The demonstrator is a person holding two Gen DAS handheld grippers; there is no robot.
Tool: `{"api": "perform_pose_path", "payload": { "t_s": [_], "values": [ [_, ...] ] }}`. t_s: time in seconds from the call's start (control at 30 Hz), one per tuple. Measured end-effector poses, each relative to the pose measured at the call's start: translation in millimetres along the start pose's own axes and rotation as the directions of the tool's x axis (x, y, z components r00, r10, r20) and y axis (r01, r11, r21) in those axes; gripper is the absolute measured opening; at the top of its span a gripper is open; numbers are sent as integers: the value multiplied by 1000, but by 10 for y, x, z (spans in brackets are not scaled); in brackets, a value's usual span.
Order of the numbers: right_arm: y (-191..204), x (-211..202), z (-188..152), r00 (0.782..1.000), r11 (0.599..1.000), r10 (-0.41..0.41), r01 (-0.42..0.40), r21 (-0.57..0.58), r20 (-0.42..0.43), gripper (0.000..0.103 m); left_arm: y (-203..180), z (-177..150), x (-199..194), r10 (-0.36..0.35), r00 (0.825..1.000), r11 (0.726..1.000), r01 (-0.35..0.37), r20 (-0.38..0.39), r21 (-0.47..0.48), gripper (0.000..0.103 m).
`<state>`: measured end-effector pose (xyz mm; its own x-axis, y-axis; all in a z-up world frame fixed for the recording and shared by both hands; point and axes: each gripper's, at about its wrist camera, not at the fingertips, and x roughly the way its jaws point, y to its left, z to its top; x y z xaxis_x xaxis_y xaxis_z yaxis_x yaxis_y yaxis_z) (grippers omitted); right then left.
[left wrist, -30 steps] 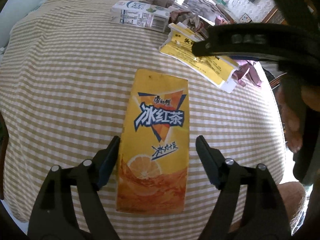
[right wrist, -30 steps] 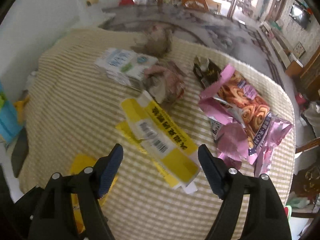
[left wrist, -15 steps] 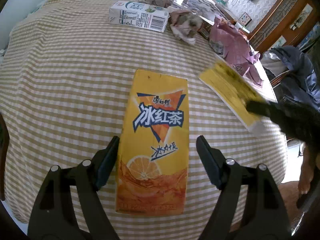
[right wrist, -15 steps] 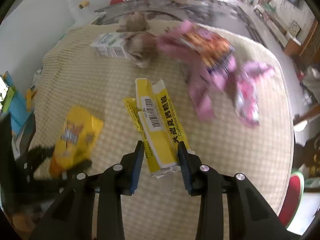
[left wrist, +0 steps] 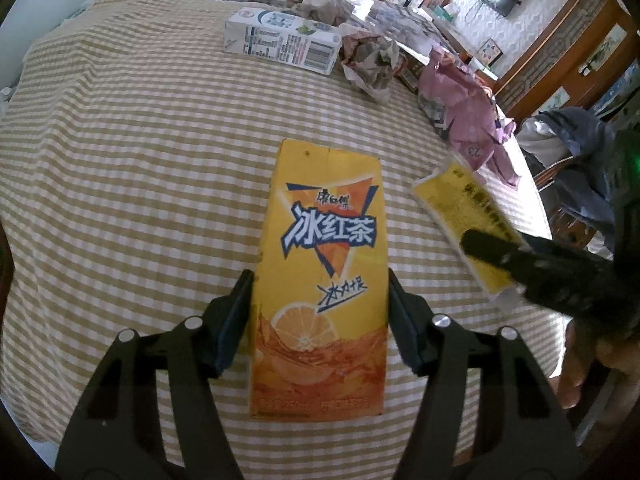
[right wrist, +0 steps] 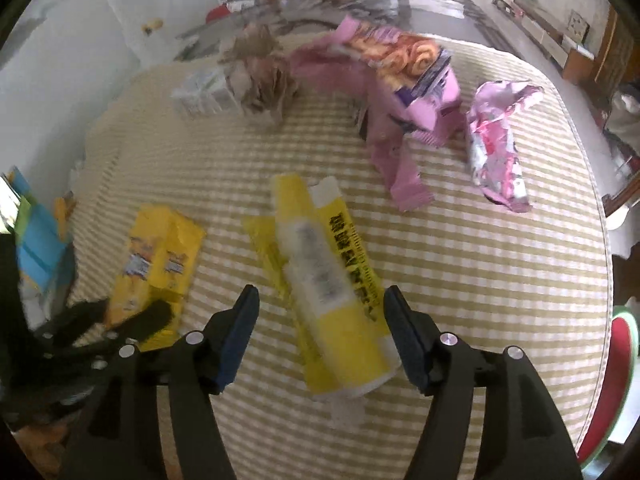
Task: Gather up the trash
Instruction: 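Lift the iced-tea carton with the left tool while the right lifts the yellow packet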
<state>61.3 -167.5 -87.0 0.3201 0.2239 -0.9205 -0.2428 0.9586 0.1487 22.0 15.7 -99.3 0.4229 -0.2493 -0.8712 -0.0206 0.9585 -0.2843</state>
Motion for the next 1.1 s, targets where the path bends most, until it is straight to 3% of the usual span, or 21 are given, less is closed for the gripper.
{"api": "perform_pose_path", "payload": {
  "t_s": [0.07,0.17,0.27,0.57,0.87,1.1],
  "values": [
    [56,-5,-6,1000,999,-26,26,-38,6,62,9,3,-12,-3,1000,1000,3,3,-5,61],
    [105,-20,-12,997,994,-69,70,-82,23,41,-6,-2,-15,-4,1000,1000,4,3,-6,61],
    [83,-17,-14,999,997,-32,34,-66,22,28,-8,-1,-37,-4,1000,1000,4,11,-5,61],
    [-88,-274,-140,994,997,51,-56,44,96,26,27,22,-157,-11,998,1000,11,65,-12,61],
    [-51,-423,-299,988,995,71,-80,61,137,26,8,22,-182,-7,997,1000,8,81,-7,61],
    [-186,-714,-476,969,985,81,-114,131,233,26,-57,24,-358,6,989,999,-10,149,30,61]
  ]
}}
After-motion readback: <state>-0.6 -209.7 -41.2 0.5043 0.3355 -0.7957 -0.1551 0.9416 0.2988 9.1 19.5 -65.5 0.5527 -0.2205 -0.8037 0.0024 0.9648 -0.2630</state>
